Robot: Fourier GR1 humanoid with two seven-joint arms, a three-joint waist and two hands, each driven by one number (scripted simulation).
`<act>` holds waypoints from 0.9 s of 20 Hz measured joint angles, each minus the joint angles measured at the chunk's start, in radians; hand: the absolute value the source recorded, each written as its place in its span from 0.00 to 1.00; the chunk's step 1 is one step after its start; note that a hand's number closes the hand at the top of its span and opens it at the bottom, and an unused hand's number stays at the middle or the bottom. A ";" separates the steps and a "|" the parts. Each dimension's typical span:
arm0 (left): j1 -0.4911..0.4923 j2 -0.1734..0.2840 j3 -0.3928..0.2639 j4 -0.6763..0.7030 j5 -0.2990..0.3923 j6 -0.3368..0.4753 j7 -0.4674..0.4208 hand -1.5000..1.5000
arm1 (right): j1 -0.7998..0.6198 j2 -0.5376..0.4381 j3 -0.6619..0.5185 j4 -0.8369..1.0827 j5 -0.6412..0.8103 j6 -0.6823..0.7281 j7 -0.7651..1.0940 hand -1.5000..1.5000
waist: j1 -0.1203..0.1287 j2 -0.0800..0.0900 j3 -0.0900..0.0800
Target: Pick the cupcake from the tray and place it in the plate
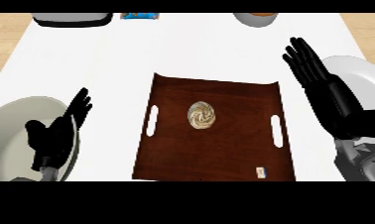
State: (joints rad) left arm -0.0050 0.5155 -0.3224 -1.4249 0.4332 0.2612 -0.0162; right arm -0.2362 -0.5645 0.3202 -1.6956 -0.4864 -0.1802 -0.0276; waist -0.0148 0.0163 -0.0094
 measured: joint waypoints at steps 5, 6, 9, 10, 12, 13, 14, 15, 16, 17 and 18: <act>-0.085 0.008 0.033 0.015 -0.027 0.022 0.001 0.50 | -0.091 0.095 0.009 0.165 0.013 0.090 -0.060 1.00 | 0.022 -0.008 0.009; -0.107 0.013 0.038 0.006 -0.033 0.031 0.025 0.50 | -0.110 0.120 0.017 0.207 0.015 0.113 -0.084 1.00 | 0.027 -0.008 0.010; -0.118 0.013 0.040 0.009 -0.030 0.029 0.036 0.50 | -0.130 0.028 0.044 0.250 0.209 0.041 -0.126 0.00 | 0.022 -0.015 0.001; -0.123 0.010 0.041 0.007 -0.030 0.034 0.042 0.50 | -0.106 0.067 0.029 0.272 0.217 -0.011 -0.165 0.00 | 0.019 -0.013 0.004; -0.140 0.009 0.049 0.011 -0.020 0.024 0.057 0.50 | -0.059 0.147 0.019 0.334 0.227 -0.066 -0.274 0.00 | 0.020 -0.010 0.008; -0.152 0.008 0.054 0.015 -0.016 0.015 0.067 0.50 | -0.042 0.181 0.023 0.361 0.235 -0.076 -0.324 0.00 | 0.019 -0.010 0.009; -0.151 -0.002 0.052 0.024 -0.024 0.014 0.061 0.50 | -0.036 0.211 0.032 0.402 0.252 -0.076 -0.375 0.00 | 0.021 -0.011 0.009; -0.165 -0.007 0.054 0.032 -0.032 0.015 0.068 0.50 | -0.024 0.225 0.044 0.430 0.269 -0.066 -0.415 0.00 | 0.020 -0.011 0.009; -0.178 -0.011 0.060 0.048 -0.035 0.010 0.072 0.50 | -0.021 0.227 0.050 0.467 0.286 -0.049 -0.452 0.00 | 0.019 -0.011 0.009; -0.176 -0.014 0.063 0.049 -0.036 0.007 0.073 0.50 | -0.021 0.229 0.061 0.493 0.312 -0.046 -0.473 0.00 | 0.020 -0.012 0.010; -0.179 -0.018 0.065 0.055 -0.040 0.003 0.072 0.50 | -0.016 0.228 0.076 0.513 0.341 -0.045 -0.492 0.00 | 0.020 -0.012 0.009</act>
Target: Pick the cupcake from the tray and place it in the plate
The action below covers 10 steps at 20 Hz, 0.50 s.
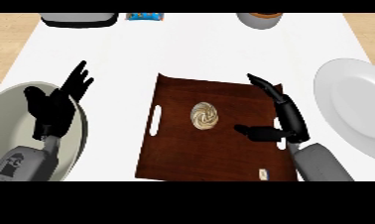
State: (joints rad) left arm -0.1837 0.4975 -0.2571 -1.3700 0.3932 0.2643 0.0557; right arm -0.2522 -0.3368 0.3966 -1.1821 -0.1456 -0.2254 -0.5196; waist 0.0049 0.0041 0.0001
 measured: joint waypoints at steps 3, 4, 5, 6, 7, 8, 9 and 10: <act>0.015 -0.011 -0.004 -0.037 -0.019 0.015 0.021 0.50 | -0.006 -0.001 0.031 0.055 0.077 -0.006 -0.017 0.00 | 0.002 -0.002 0.000; 0.012 -0.017 0.003 -0.026 -0.022 0.011 0.020 0.50 | -0.013 -0.009 0.037 0.059 0.098 -0.001 -0.002 0.00 | 0.001 -0.002 0.000; 0.002 -0.018 0.012 -0.009 -0.021 0.000 0.016 0.50 | -0.028 -0.021 0.040 0.063 0.115 0.009 0.019 0.00 | -0.001 -0.002 0.000; 0.003 -0.020 0.019 -0.001 -0.023 -0.009 0.011 0.50 | -0.031 -0.026 0.054 0.039 0.139 0.004 0.057 0.00 | -0.003 -0.003 0.000; 0.007 -0.023 0.021 -0.007 -0.031 -0.008 0.017 0.50 | -0.037 -0.027 0.061 0.024 0.159 0.005 0.091 0.00 | -0.003 -0.004 0.000; 0.007 -0.023 0.034 -0.006 -0.029 -0.017 0.020 0.50 | -0.035 -0.034 0.066 0.002 0.179 0.008 0.120 0.00 | -0.004 -0.004 -0.001; -0.008 -0.035 0.036 0.008 -0.039 -0.016 0.026 0.50 | -0.030 -0.039 0.071 -0.020 0.196 0.013 0.148 0.00 | -0.005 -0.004 -0.001; -0.006 -0.040 0.039 0.005 -0.047 -0.018 0.031 0.50 | -0.031 -0.040 0.076 -0.040 0.215 0.018 0.180 0.00 | -0.006 -0.005 -0.001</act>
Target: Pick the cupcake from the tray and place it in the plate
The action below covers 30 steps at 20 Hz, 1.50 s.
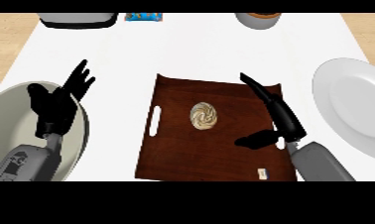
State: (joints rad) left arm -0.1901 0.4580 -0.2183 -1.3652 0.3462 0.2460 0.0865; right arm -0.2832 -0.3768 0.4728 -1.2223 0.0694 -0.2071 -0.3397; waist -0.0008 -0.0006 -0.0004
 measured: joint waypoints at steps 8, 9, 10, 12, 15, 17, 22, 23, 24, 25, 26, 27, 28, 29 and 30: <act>-0.011 -0.006 0.037 -0.002 -0.020 -0.033 0.028 0.50 | -0.048 0.005 0.078 -0.104 0.128 0.092 0.289 0.00 | 0.000 -0.001 0.000; -0.001 -0.012 0.035 -0.004 -0.029 -0.030 0.020 0.50 | -0.056 0.006 0.090 -0.120 0.150 0.100 0.330 0.00 | 0.001 -0.001 0.000; -0.002 -0.016 0.038 0.003 -0.033 -0.034 0.016 0.50 | -0.073 0.016 0.099 -0.107 0.174 0.105 0.358 0.00 | 0.002 -0.001 0.000; -0.005 -0.025 0.044 0.005 -0.043 -0.039 0.016 0.50 | -0.078 0.014 0.106 -0.120 0.216 0.121 0.405 0.00 | 0.001 -0.001 0.000; 0.001 -0.040 0.050 0.005 -0.059 -0.045 0.010 0.50 | -0.108 0.041 0.115 -0.096 0.275 0.149 0.477 0.00 | 0.003 0.000 0.000; 0.007 -0.040 0.062 -0.002 -0.060 -0.060 0.021 0.50 | -0.128 0.062 0.116 -0.082 0.306 0.177 0.518 0.00 | 0.004 0.000 0.000; 0.006 -0.071 0.082 -0.002 -0.088 -0.066 0.026 0.50 | -0.129 0.096 0.120 -0.067 0.378 0.249 0.571 0.00 | 0.003 0.000 0.000; 0.012 -0.066 0.088 -0.017 -0.093 -0.071 0.036 0.50 | -0.138 0.105 0.109 -0.047 0.385 0.266 0.567 0.00 | 0.004 0.000 0.000; 0.023 -0.069 0.093 -0.021 -0.099 -0.079 0.030 0.50 | -0.149 0.121 0.103 -0.030 0.396 0.281 0.573 0.00 | 0.005 0.000 0.000; 0.034 -0.070 0.099 -0.020 -0.105 -0.087 0.023 0.50 | -0.158 0.135 0.095 -0.021 0.405 0.298 0.581 0.00 | 0.005 0.001 0.000; 0.014 -0.078 0.107 0.003 -0.109 -0.091 0.022 0.50 | -0.161 0.152 0.097 -0.020 0.416 0.311 0.598 0.00 | 0.004 0.001 0.000; 0.006 -0.076 0.118 0.005 -0.111 -0.099 0.029 0.50 | -0.158 0.155 0.088 0.003 0.427 0.315 0.578 0.00 | 0.004 0.001 0.000; 0.017 -0.078 0.127 -0.002 -0.114 -0.106 0.027 0.50 | -0.163 0.170 0.079 0.008 0.442 0.324 0.587 0.00 | 0.004 0.001 0.000; 0.020 -0.078 0.136 -0.016 -0.113 -0.116 0.040 0.50 | -0.167 0.180 0.068 0.007 0.455 0.338 0.594 0.00 | 0.004 0.001 0.000; 0.025 -0.083 0.137 -0.032 -0.121 -0.115 0.050 0.50 | -0.170 0.199 0.065 0.025 0.475 0.332 0.597 0.00 | 0.005 0.000 0.000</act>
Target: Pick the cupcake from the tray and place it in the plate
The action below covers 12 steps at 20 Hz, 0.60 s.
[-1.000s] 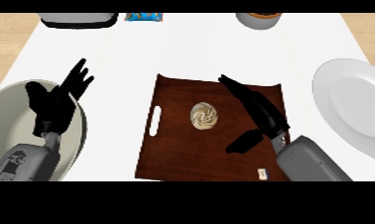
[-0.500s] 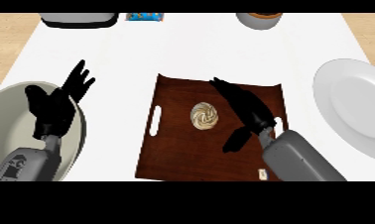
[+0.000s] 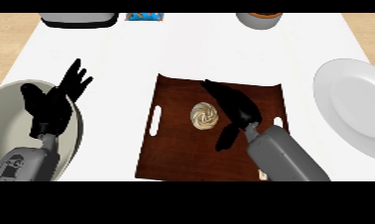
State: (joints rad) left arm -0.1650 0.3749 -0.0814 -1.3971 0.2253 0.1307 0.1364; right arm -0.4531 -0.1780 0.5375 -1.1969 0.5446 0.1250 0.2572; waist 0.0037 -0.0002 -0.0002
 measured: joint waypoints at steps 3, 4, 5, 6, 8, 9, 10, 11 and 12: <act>0.013 -0.024 0.003 -0.017 -0.029 0.001 0.004 0.50 | -0.004 0.028 -0.023 0.038 0.047 0.006 -0.008 0.00 | 0.000 0.000 0.000; 0.017 -0.034 0.005 -0.024 -0.039 0.001 0.006 0.50 | -0.010 0.041 -0.033 0.053 0.064 0.011 -0.013 0.00 | 0.000 0.000 0.000; 0.014 -0.039 0.007 -0.030 -0.046 0.000 0.011 0.50 | -0.029 0.057 -0.045 0.084 0.077 0.013 -0.017 0.00 | 0.001 0.000 0.000; 0.011 -0.043 0.017 -0.025 -0.049 -0.007 0.013 0.50 | -0.028 0.070 -0.051 0.095 0.095 0.013 -0.019 0.00 | 0.000 0.000 0.000; 0.015 -0.050 0.032 -0.022 -0.058 -0.024 0.013 0.50 | -0.035 0.069 -0.077 0.100 0.118 0.036 -0.032 0.00 | 0.000 0.000 0.000; -0.006 -0.056 0.036 -0.003 -0.065 -0.023 0.018 0.50 | -0.038 0.079 -0.078 0.118 0.131 0.038 -0.038 0.00 | -0.001 0.000 0.000; -0.011 -0.063 0.040 0.009 -0.071 -0.026 0.013 0.50 | -0.042 0.090 -0.081 0.140 0.149 0.033 -0.045 0.00 | -0.001 0.001 0.000; -0.003 -0.064 0.047 0.006 -0.074 -0.033 0.006 0.50 | -0.044 0.099 -0.085 0.158 0.162 0.035 -0.050 0.00 | 0.000 0.001 0.000; -0.011 -0.069 0.052 0.017 -0.079 -0.037 0.003 0.50 | -0.053 0.112 -0.089 0.176 0.173 0.041 -0.053 0.00 | 0.000 0.001 0.000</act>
State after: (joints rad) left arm -0.1760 0.3056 -0.0297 -1.3805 0.1462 0.0938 0.1396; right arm -0.5065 -0.0661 0.4487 -1.0207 0.7179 0.1662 0.2044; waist 0.0034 0.0006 -0.0003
